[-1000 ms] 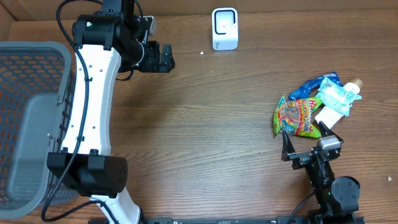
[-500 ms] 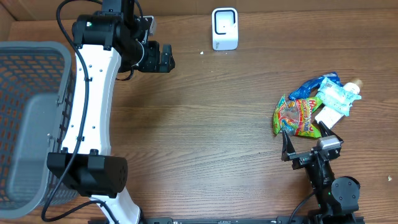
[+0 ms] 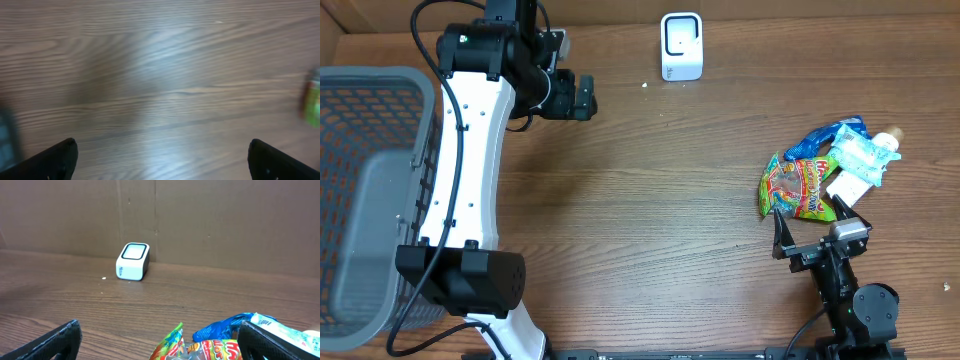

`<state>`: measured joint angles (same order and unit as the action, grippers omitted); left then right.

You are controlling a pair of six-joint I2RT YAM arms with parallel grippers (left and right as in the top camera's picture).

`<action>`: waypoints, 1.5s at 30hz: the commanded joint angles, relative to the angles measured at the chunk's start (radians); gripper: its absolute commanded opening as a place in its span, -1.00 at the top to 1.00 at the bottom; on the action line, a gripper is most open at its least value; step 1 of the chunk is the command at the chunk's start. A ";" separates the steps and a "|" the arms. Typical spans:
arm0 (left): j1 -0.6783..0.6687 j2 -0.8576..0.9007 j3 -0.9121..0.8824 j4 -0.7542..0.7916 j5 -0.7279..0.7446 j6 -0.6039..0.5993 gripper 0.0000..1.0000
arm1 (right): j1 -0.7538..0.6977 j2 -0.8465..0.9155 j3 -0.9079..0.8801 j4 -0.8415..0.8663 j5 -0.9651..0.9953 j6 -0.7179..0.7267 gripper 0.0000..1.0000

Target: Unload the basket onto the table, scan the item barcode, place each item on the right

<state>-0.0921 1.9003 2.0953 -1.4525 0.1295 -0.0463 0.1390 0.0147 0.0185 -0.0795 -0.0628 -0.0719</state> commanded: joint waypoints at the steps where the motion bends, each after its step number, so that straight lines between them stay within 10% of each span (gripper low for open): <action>1: -0.006 -0.070 0.011 0.011 -0.127 0.025 -0.99 | 0.006 -0.012 -0.011 0.003 0.006 -0.004 -1.00; 7: -0.004 -0.313 -0.202 0.313 -0.084 0.021 -0.99 | 0.006 -0.012 -0.011 0.003 0.006 -0.004 -1.00; 16: 0.005 -0.941 -1.007 0.859 -0.089 -0.002 -0.99 | 0.006 -0.012 -0.011 0.002 0.006 -0.004 -1.00; 29: 0.015 -1.629 -1.767 1.208 -0.167 -0.066 -1.00 | 0.006 -0.012 -0.011 0.003 0.006 -0.004 -1.00; 45: 0.015 -1.865 -2.002 1.368 -0.297 0.122 -0.99 | 0.006 -0.012 -0.011 0.002 0.006 -0.004 -1.00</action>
<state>-0.0826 0.0719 0.1230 -0.0906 -0.1329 -0.0383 0.1390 0.0128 0.0185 -0.0818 -0.0628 -0.0723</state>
